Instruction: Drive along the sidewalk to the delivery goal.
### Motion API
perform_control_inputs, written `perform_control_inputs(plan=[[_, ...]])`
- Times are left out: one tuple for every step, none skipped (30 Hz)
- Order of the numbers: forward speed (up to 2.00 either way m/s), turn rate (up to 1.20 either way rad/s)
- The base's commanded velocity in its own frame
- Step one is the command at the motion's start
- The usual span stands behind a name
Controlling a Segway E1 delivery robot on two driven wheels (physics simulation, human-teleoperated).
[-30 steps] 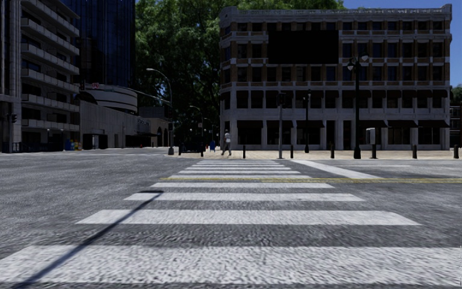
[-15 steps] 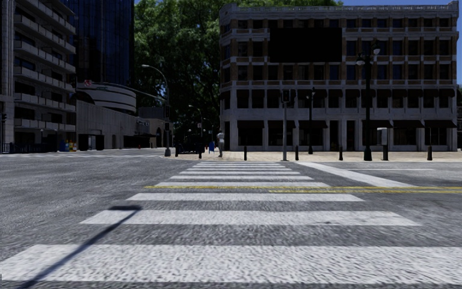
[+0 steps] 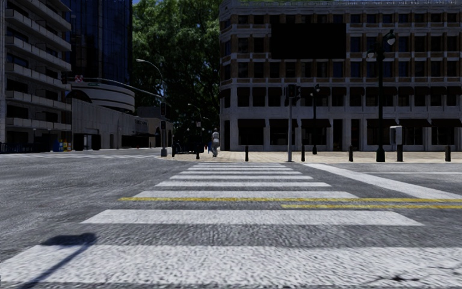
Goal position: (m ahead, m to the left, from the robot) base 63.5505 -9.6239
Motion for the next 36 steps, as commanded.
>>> perform_control_inputs(plan=[[2.00,0.00],[2.00,0.00],[2.00,0.00],[2.00,0.00],[2.00,0.00],[2.00,0.00],[2.00,0.00],[2.00,0.00],[2.00,0.00],[2.00,0.00],[2.00,0.00],[2.00,0.00],[2.00,0.00],[2.00,0.00],[2.00,0.00],[2.00,0.00],[2.00,0.00],[2.00,0.00],[2.00,0.00],[2.00,0.00],[2.00,0.00],[2.00,0.00],[2.00,0.00],[2.00,0.00],[2.00,0.00],[2.00,0.00],[2.00,0.00],[2.00,0.00],[2.00,0.00],[2.00,0.00],[2.00,0.00],[2.00,0.00],[2.00,0.00],[2.00,0.00],[2.00,0.00],[2.00,0.00]])
